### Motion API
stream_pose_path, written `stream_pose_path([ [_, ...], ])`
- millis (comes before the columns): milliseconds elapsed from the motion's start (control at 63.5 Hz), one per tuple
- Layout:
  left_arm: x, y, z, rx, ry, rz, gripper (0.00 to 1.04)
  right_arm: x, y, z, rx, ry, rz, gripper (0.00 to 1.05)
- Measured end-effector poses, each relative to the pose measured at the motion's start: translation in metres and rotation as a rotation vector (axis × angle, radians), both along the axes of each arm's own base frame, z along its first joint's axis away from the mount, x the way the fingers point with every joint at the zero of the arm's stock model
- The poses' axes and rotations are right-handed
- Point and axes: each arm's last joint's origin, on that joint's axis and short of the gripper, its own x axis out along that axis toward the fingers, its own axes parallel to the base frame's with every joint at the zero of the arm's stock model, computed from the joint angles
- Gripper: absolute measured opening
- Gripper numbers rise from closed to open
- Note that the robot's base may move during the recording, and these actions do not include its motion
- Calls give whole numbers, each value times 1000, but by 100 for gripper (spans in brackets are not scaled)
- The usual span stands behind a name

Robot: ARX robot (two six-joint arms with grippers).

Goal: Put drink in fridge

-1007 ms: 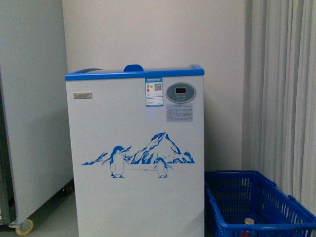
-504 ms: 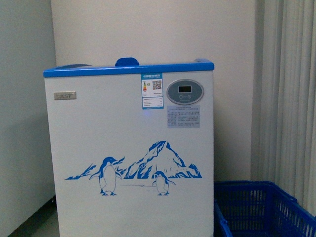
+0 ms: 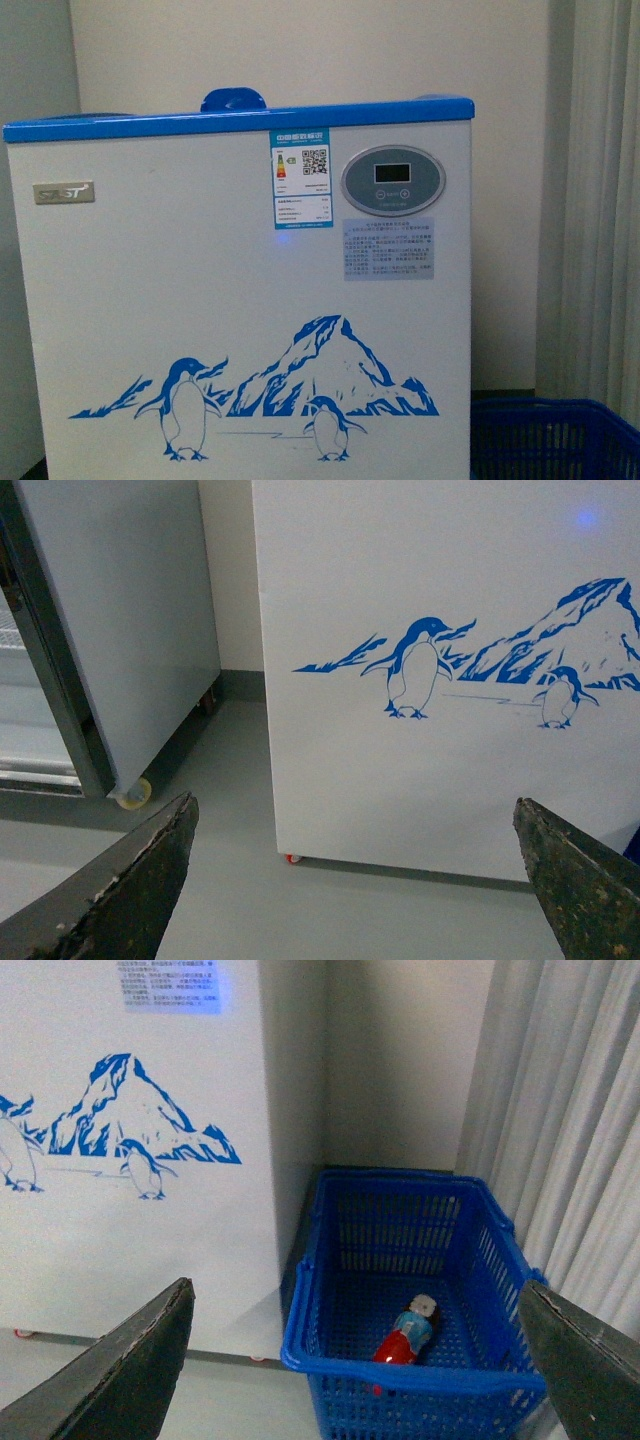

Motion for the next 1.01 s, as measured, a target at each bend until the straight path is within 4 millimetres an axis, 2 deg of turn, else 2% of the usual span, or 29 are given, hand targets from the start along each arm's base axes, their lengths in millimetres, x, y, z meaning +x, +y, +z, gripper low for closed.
stream_pose_path([
  [819, 0, 0, 0, 0, 0, 0, 97, 0, 0, 0, 0, 1, 0, 97],
  [850, 0, 0, 0, 0, 0, 0, 97, 1, -1, -2, 24, 69, -61, 97],
  [897, 0, 0, 0, 0, 0, 0, 97, 3, -5, 0, 64, 279, -201, 97],
  [960, 0, 0, 0, 0, 0, 0, 97, 13, -14, 1, 84, 418, -269, 97],
  [1007, 0, 0, 0, 0, 0, 0, 97, 20, -20, 2, 104, 458, -281, 97],
])
